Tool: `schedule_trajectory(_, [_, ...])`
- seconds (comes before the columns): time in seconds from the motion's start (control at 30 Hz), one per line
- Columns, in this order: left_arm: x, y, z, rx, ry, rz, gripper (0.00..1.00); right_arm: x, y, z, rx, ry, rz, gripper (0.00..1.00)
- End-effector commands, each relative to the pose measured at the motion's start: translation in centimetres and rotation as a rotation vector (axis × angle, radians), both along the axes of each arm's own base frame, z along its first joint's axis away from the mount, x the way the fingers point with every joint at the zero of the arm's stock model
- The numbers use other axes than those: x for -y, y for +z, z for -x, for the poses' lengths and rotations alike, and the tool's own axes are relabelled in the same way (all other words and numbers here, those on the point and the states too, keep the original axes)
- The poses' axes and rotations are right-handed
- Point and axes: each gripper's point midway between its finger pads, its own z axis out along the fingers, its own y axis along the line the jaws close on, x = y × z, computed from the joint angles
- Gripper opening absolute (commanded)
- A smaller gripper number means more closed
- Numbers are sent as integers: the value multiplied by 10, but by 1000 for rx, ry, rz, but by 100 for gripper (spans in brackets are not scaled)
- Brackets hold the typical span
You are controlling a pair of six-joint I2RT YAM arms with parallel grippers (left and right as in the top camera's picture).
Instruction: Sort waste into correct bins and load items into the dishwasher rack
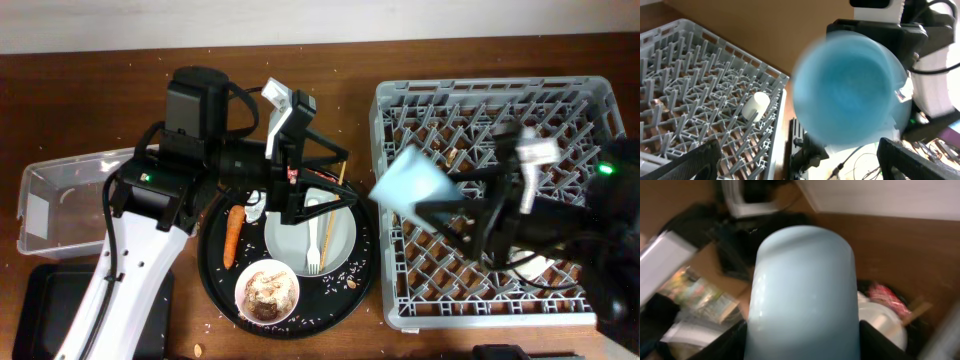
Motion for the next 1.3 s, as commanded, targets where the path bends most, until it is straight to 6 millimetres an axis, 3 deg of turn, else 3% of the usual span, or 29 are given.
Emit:
schedule_trajectory(0.0, [0,-1,-4,19,18,-11,99,85,-41,-23,-191,-504,159,58])
schedule_trajectory(0.07, [0,-2,-3,5,18,-16,99,157,-85,-11,-422,-864,306,58])
schedule_trajectory(0.13, [-1,-3,-2,-1,18,-19,99,206,-109,5,-588,-1080,391,59])
schedule_trajectory(0.2, [-1,-3,-2,-5,18,-20,99,242,-132,14,-770,-1223,382,59])
schedule_trajectory(0.3, [-2,-8,1,-47,19,-37,99,284,-168,12,-989,-1289,342,59])
schedule_trajectory(0.47, [-5,-24,-3,-96,76,-106,99,342,-237,6,-1272,-1326,207,63])
schedule_trajectory(0.57, [-5,-24,-3,-96,76,-106,99,347,-251,-8,-1281,-1296,146,67])
schedule_trajectory(0.6, [-5,-24,-3,-96,76,-106,99,348,-253,-7,-1289,-1296,149,73])
schedule_trajectory(0.63, [-6,-24,-2,-103,75,-109,99,348,-252,-8,-1291,-1307,137,88])
schedule_trajectory(0.67, [-6,-25,0,-117,75,-115,99,345,-246,-13,-1272,-1293,104,91])
schedule_trajectory(0.73, [-9,-21,5,-79,78,-115,96,338,-210,-19,-1203,-1258,80,91])
schedule_trajectory(0.8, [-23,-28,-5,-9,230,-222,91,315,-153,-26,-1049,-1188,69,91])
schedule_trajectory(0.87, [-51,-38,-17,53,431,-371,92,273,-100,-28,-847,-1075,99,91])
schedule_trajectory(0.9, [-72,-46,-21,72,543,-468,92,237,-72,-23,-707,-1015,162,91])
schedule_trajectory(0.93, [-97,-59,-27,53,674,-585,91,208,-56,-17,-605,-954,214,92])
schedule_trajectory(1.0, [-126,-86,-29,-17,789,-753,91,153,-29,-2,-419,-811,279,99])
schedule_trajectory(1.03, [-126,-106,-28,-81,770,-795,89,127,-19,12,-334,-730,302,99])
schedule_trajectory(1.07, [-126,-124,-28,-137,757,-833,80,115,-14,22,-298,-700,307,99])
schedule_trajectory(1.17, [-124,-180,-32,-259,695,-948,72,104,-16,39,-295,-675,321,99])
schedule_trajectory(1.2, [-117,-208,-35,-292,658,-989,61,103,-21,42,-330,-667,323,98])
schedule_trajectory(1.27, [-89,-255,-47,-306,603,-1045,50,104,-32,41,-371,-659,325,99])
